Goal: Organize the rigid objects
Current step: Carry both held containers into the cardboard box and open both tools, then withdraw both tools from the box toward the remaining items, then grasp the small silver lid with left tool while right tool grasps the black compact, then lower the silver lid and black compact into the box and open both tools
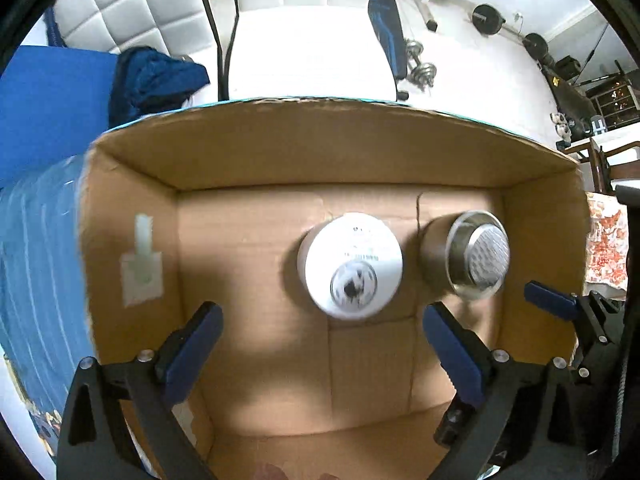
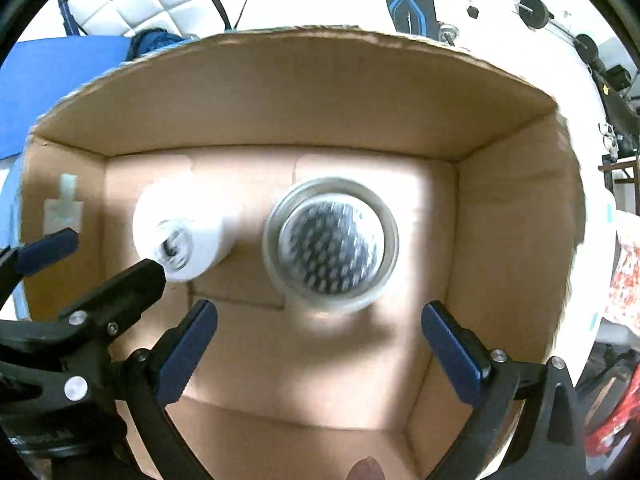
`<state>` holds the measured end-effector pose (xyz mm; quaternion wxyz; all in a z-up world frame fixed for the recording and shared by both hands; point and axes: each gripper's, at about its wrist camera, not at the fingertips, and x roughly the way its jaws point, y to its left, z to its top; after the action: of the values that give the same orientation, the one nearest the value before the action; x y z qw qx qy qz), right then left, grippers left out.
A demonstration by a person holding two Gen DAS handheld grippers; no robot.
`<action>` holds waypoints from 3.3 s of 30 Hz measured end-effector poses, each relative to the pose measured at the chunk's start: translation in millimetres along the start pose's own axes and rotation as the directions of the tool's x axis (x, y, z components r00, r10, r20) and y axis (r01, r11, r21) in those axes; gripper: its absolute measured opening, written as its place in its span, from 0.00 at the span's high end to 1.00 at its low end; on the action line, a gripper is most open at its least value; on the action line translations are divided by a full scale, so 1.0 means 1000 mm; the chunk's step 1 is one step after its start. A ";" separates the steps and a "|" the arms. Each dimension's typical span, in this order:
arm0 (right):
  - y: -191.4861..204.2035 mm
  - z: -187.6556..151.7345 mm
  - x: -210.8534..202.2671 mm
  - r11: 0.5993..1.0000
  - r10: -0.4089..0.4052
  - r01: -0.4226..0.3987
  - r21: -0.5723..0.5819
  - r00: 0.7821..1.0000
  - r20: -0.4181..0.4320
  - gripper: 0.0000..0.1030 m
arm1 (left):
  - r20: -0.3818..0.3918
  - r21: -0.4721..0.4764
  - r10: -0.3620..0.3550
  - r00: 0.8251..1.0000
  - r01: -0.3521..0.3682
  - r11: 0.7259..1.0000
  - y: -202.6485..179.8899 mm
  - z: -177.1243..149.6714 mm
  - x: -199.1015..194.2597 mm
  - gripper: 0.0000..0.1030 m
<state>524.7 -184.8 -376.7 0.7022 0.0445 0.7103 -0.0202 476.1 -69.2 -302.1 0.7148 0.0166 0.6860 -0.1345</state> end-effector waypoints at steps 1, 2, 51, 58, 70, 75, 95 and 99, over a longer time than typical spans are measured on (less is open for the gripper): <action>0.000 -0.004 -0.005 1.000 0.006 -0.006 0.004 1.000 0.009 0.00 | 0.017 -0.003 -0.007 1.000 0.007 1.000 -0.001 -0.009 -0.010 0.00; 0.001 -0.009 -0.010 1.000 0.012 -0.012 0.008 1.000 0.019 0.00 | 0.030 -0.005 -0.006 1.000 0.006 1.000 0.006 -0.012 -0.008 0.00; 0.029 -0.222 0.013 1.000 -0.024 0.024 -0.007 1.000 -0.013 0.00 | -0.087 -0.274 0.126 0.988 -0.145 0.951 0.124 -0.266 0.053 0.00; 0.031 -0.220 0.053 0.999 -0.008 0.010 0.040 0.997 -0.071 0.05 | -0.151 -0.183 0.134 0.979 -0.161 0.970 0.112 -0.266 0.109 0.13; 0.030 -0.263 0.074 0.999 -0.030 0.033 0.015 0.989 -0.146 0.27 | -0.100 -0.101 0.167 0.981 -0.177 0.979 0.094 -0.272 0.114 0.40; 0.020 -0.314 0.080 1.000 -0.019 0.018 -0.007 0.975 -0.222 0.27 | -0.121 -0.044 0.162 0.979 -0.168 0.985 0.067 -0.297 0.123 0.40; 0.044 -0.320 0.075 0.995 -0.081 0.090 0.044 0.980 -0.182 0.25 | -0.064 0.010 0.159 0.985 -0.158 0.987 0.018 -0.274 0.120 0.40; 0.049 -0.330 0.053 0.997 -0.072 0.076 0.024 0.987 -0.147 0.25 | -0.019 0.017 0.140 0.990 -0.140 0.990 0.009 -0.276 0.092 0.40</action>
<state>199.7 -103.9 -424.1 0.6462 0.0300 0.7607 -0.0535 210.8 -19.0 -409.8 0.7153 0.0716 0.6894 -0.0890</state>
